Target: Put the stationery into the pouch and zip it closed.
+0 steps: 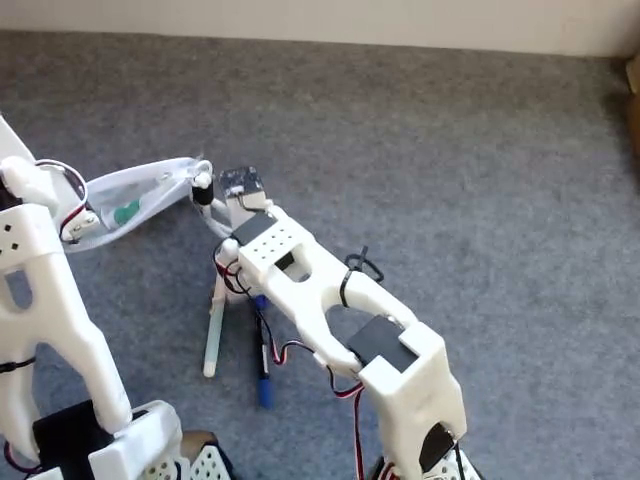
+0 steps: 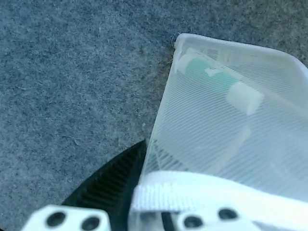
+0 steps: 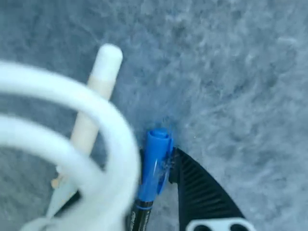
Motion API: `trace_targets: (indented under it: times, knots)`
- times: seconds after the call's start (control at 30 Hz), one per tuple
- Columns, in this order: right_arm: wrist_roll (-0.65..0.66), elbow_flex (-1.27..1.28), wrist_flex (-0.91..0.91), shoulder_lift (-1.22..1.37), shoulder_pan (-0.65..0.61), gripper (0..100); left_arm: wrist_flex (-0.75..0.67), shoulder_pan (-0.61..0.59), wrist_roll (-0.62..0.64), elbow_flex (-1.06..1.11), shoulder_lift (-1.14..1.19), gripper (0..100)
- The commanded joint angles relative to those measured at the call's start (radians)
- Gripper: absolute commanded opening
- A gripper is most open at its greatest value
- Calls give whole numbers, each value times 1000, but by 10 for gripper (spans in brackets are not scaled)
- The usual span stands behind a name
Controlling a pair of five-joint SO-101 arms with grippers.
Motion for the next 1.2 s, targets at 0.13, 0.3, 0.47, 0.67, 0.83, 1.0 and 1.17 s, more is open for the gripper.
trace_targets:
  times: [0.13, 0.3, 0.47, 0.67, 0.83, 1.0, 1.17]
  knots:
    - [114, -137, 225, -18, 10, 77, -20, -25, 14, 7, 16, 7]
    - [169, -277, 427, -18, 7, 77, -23, -24, 14, 7, 16, 7]
    - [189, -352, 539, -18, 5, 77, -23, -24, 14, 7, 16, 7]
    - [189, -400, 590, -18, -13, 77, -23, -24, 14, 8, 16, 7]
    - [186, -495, 644, -19, -39, 77, -21, -24, 14, 8, 18, 7]
    - [184, -533, 645, -21, -39, 77, -21, -24, 14, 8, 18, 7]
    - [186, -527, 645, -128, -58, 77, -23, -24, 14, 8, 18, 7]
